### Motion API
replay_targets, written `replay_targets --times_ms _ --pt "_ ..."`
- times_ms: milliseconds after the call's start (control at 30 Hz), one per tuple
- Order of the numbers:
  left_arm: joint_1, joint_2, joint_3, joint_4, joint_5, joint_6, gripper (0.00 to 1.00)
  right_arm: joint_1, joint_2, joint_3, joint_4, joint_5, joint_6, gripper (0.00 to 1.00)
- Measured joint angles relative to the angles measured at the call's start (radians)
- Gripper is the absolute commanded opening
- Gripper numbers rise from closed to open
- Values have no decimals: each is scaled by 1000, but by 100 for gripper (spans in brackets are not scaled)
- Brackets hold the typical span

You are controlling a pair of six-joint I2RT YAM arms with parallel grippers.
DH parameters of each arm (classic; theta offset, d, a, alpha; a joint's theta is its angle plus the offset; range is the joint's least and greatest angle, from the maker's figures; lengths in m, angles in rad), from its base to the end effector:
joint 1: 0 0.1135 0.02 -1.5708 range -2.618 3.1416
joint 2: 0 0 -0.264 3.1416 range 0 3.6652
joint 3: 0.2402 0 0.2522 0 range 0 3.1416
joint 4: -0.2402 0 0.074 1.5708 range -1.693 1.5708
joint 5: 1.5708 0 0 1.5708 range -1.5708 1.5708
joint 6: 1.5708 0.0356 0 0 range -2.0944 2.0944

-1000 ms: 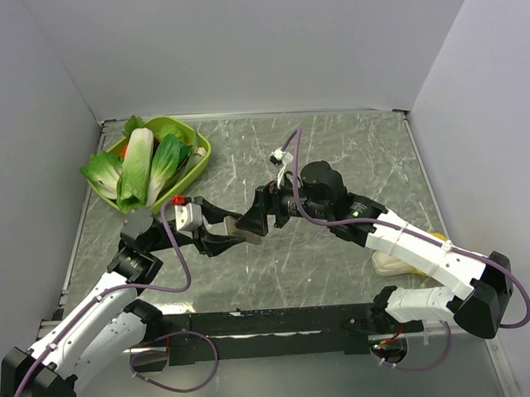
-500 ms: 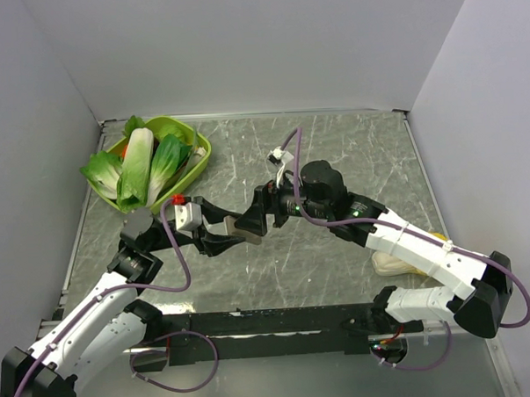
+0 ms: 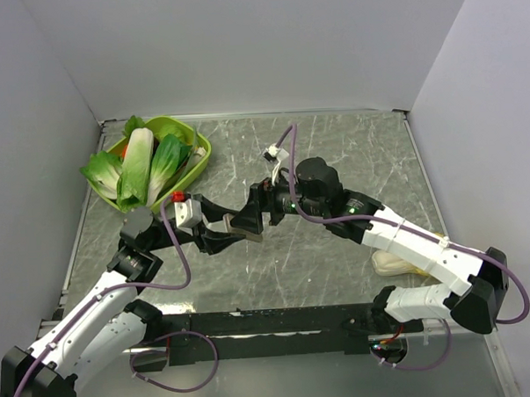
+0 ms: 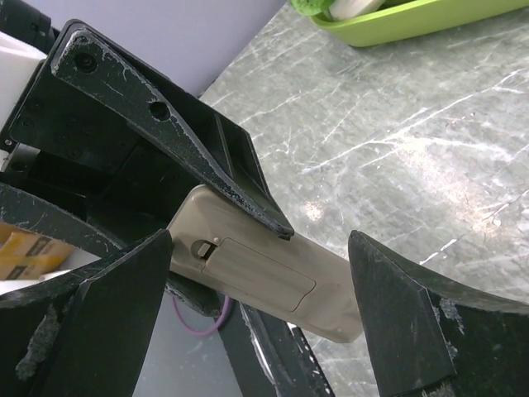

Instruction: Load the batteries into the remote control

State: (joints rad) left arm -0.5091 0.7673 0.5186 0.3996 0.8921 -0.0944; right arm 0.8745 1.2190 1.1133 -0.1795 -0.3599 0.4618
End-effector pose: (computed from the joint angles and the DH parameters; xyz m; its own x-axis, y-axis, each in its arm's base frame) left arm 0.1414 -0.1107 0.3091 0.0385 -0.0893 -0.9953 0.9859 0.1654 0.0233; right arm 0.1712 0.2243 0.3650 -0.5781 -0.0413 -0.8149 -0.7565 0.4015 0.5163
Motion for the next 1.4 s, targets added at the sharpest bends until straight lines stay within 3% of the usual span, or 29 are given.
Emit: replay_targets --times_ms 733,1400 --pt "0 -7 -1 11 -15 -35 2 -43 -64 -145 135 34 109 93" --pt "0 -6 -3 48 -15 -50 1 -44 -86 -174 181 27 117 93"
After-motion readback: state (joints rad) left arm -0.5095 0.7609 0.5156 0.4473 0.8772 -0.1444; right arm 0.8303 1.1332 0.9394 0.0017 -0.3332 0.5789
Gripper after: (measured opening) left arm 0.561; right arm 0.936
